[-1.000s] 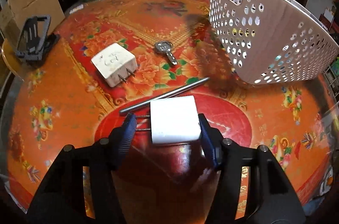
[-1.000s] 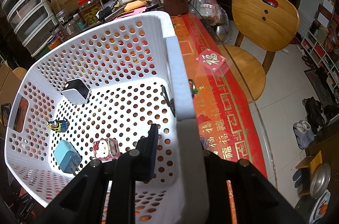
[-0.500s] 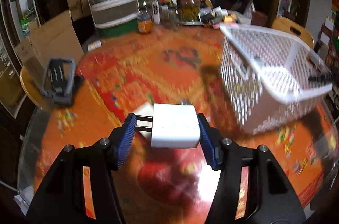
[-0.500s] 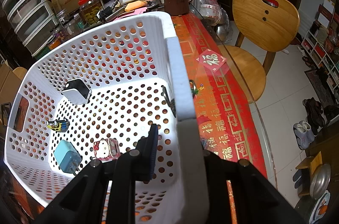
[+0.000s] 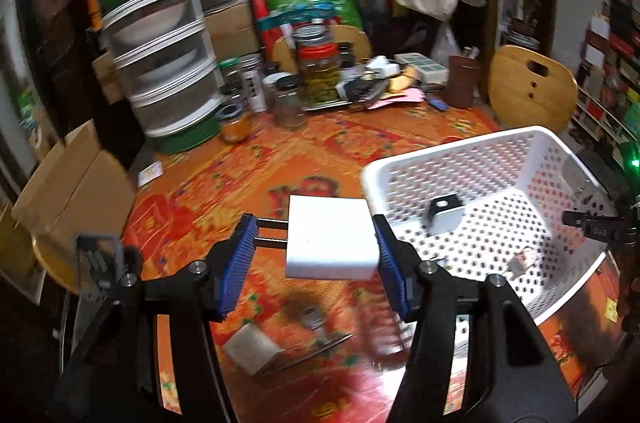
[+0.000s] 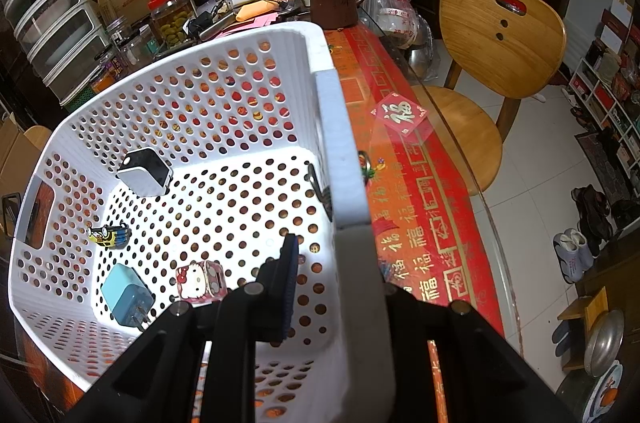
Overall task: Organize rigid objects
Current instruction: 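Carry the white square block over the basket and open the left tool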
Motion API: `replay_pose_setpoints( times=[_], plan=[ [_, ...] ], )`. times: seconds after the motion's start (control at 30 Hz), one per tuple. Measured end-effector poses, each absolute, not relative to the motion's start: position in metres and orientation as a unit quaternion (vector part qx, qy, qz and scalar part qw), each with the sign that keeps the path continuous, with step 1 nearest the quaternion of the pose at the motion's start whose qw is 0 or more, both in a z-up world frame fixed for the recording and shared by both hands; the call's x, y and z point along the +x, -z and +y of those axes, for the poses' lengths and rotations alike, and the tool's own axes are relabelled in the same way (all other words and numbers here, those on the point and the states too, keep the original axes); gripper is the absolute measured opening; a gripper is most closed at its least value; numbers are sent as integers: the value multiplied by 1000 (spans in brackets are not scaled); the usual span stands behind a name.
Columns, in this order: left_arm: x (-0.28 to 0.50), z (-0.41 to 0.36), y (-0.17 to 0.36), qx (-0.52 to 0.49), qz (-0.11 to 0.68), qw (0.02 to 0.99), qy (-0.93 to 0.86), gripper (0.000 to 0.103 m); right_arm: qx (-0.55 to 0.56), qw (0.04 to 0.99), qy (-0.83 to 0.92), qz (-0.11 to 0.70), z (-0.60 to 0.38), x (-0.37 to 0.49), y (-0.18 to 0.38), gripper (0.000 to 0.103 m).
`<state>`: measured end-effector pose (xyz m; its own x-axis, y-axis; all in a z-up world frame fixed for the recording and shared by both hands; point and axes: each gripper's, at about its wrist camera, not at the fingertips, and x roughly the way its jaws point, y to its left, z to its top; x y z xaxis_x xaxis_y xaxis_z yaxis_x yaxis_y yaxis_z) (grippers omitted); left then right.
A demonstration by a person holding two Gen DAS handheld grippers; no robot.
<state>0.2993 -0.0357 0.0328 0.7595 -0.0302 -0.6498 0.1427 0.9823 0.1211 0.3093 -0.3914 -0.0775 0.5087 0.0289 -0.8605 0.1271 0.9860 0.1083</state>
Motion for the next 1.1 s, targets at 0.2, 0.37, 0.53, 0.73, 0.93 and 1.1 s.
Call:
replay_pose_setpoints(
  times=[0.2,0.37,0.53,0.73,0.93,1.1],
  plan=[
    [306,-89,-31,108,347,929,74,55,79,865,28,495,-391,309,78,21],
    [313,-123,-22,128,359,920,90,55,79,865,29,495,-391,309,78,21],
    [315,-146,-8,137,366,914,109,55,79,865,29,495,-391,309,78,21],
    [317,-171,8,144,379,905,128,55,79,865,29,495,-391,309,78,21],
    [325,-184,25,143,398,896,133,55,79,865,29,495,-391,309,77,21],
    [330,-185,33,132,408,892,145,74,78,864,29,496,-391,309,78,21]
  ],
)
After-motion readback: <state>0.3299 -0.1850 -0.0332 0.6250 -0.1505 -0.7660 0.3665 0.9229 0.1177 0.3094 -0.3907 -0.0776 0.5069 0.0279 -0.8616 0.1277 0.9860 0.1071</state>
